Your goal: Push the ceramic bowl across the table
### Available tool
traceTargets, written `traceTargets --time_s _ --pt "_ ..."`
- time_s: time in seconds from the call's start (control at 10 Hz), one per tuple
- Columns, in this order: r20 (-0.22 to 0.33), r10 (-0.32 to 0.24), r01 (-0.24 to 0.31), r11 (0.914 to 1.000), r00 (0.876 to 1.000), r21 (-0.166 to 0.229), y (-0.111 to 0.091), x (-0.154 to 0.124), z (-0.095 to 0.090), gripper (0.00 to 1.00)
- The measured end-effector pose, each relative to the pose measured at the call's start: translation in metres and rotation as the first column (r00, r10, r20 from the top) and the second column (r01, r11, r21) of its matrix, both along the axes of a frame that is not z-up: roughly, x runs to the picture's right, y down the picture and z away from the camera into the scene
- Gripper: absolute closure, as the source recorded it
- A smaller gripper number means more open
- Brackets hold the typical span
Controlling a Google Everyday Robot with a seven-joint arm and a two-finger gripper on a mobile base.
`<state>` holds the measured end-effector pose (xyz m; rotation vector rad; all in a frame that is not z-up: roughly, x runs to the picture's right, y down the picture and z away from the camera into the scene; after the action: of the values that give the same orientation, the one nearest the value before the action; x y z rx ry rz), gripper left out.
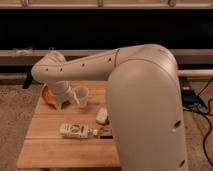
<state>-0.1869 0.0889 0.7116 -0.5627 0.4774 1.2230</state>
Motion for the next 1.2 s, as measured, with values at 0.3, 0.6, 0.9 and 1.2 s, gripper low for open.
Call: traceTargets --time_s 0.3,0.6,0.9,1.2 --pt "0.000 0.000 0.000 1.0000 1.000 0.000 0.000 0.000 0.000 0.35" --pt "0.000 0.000 0.000 1.0000 1.000 0.000 0.000 0.000 0.000 0.35" --pt "0.000 0.001 -0.001 1.0000 1.000 0.000 0.000 0.000 0.000 0.35" --pt "0.034 -0.010 0.011 0.9999 0.999 -0.001 -0.009 -0.007 0.011 0.35"
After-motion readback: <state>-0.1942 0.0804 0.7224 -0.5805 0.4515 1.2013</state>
